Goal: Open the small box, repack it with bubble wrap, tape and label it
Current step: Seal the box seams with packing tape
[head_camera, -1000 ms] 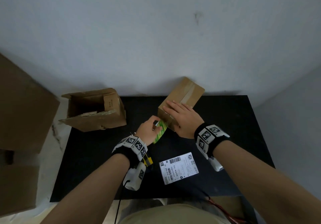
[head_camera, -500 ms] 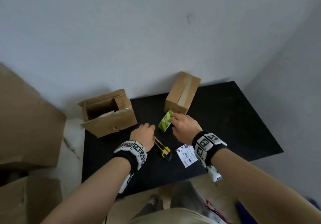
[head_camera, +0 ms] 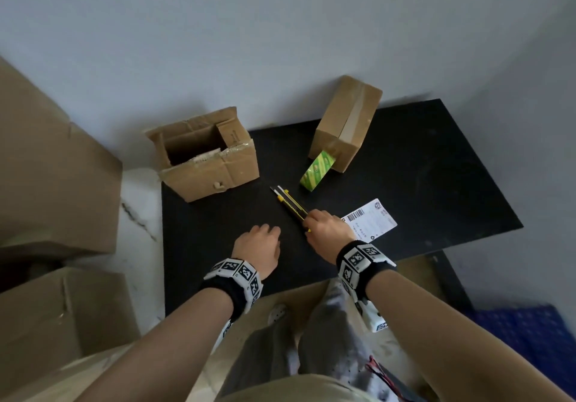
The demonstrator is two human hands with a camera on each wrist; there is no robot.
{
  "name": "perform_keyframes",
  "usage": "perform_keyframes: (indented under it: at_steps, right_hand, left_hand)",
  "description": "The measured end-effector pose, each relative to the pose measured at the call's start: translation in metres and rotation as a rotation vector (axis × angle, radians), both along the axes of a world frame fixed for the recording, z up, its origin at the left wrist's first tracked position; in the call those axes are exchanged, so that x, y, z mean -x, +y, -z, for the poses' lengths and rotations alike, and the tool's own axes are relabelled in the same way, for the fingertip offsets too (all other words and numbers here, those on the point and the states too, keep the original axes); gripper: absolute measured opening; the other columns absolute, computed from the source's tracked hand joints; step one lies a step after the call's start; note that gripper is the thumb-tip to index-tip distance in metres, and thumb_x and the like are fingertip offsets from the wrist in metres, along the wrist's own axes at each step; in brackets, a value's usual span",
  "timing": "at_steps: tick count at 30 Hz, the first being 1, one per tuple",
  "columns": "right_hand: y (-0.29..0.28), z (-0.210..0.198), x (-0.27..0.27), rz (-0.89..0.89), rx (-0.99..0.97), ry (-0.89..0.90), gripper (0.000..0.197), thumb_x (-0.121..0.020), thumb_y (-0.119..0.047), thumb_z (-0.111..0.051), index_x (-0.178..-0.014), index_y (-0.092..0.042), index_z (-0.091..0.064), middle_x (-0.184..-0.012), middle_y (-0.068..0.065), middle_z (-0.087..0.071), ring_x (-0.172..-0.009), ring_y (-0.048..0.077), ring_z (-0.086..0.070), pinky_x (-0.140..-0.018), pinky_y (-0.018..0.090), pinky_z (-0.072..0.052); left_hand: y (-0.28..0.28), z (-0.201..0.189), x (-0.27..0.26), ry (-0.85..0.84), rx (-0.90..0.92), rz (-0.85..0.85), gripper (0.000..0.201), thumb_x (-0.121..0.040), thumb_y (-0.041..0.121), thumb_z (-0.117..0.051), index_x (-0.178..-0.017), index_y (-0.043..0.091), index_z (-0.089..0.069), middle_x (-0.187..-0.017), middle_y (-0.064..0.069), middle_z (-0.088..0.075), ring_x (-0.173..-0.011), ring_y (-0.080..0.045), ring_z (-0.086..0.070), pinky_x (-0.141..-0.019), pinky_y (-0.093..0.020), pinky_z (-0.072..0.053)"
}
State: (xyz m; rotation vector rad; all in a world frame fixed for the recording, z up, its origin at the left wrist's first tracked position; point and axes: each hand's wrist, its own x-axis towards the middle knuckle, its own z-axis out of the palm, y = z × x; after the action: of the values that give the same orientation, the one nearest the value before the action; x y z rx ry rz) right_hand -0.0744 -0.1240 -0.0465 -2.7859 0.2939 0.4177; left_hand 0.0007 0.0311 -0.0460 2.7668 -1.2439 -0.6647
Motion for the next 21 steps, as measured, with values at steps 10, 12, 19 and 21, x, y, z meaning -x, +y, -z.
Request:
perform_keyframes:
  at_steps: [10,12,19,21]
  right_hand:
    - [0.001,0.022,-0.021,0.248,-0.069,0.037,0.054,-0.094,-0.027,-0.052,-0.141,-0.009,-0.032,-0.137,0.01,-0.041,-0.125,0.027,-0.044,-0.103,0.037,-0.037]
    - [0.001,0.023,-0.025,0.267,-0.119,0.049,0.059,-0.092,-0.024,-0.056,-0.142,-0.008,-0.03,-0.136,0.011,-0.038,-0.123,0.027,-0.045,-0.101,0.036,-0.04]
    - [0.001,0.013,-0.027,0.292,-0.245,0.005,0.046,-0.089,-0.013,-0.059,-0.131,-0.009,-0.043,-0.128,0.01,-0.04,-0.112,0.027,-0.05,-0.094,0.035,-0.044]
    - [-0.001,0.004,-0.023,0.317,-0.297,-0.013,0.041,-0.091,-0.015,-0.056,-0.129,-0.012,-0.039,-0.126,0.009,-0.045,-0.108,0.026,-0.054,-0.091,0.038,-0.046]
  left_hand:
    - [0.007,0.023,0.009,-0.005,0.017,0.017,0.03,-0.096,0.028,-0.041,-0.124,0.018,-0.049,-0.122,-0.002,-0.05,-0.112,-0.018,-0.049,-0.088,-0.032,-0.047]
    - [0.007,0.024,0.01,0.009,0.026,0.007,0.032,-0.097,0.027,-0.039,-0.127,0.018,-0.048,-0.125,-0.002,-0.048,-0.114,-0.018,-0.047,-0.09,-0.032,-0.046]
    - [0.01,0.024,0.013,0.052,0.02,0.031,0.033,-0.098,0.027,-0.039,-0.129,0.019,-0.046,-0.13,-0.001,-0.042,-0.117,-0.017,-0.045,-0.093,-0.03,-0.045]
    - [0.013,0.025,0.012,0.091,0.032,0.051,0.033,-0.098,0.028,-0.039,-0.128,0.02,-0.048,-0.131,0.002,-0.042,-0.116,-0.014,-0.046,-0.093,-0.029,-0.045]
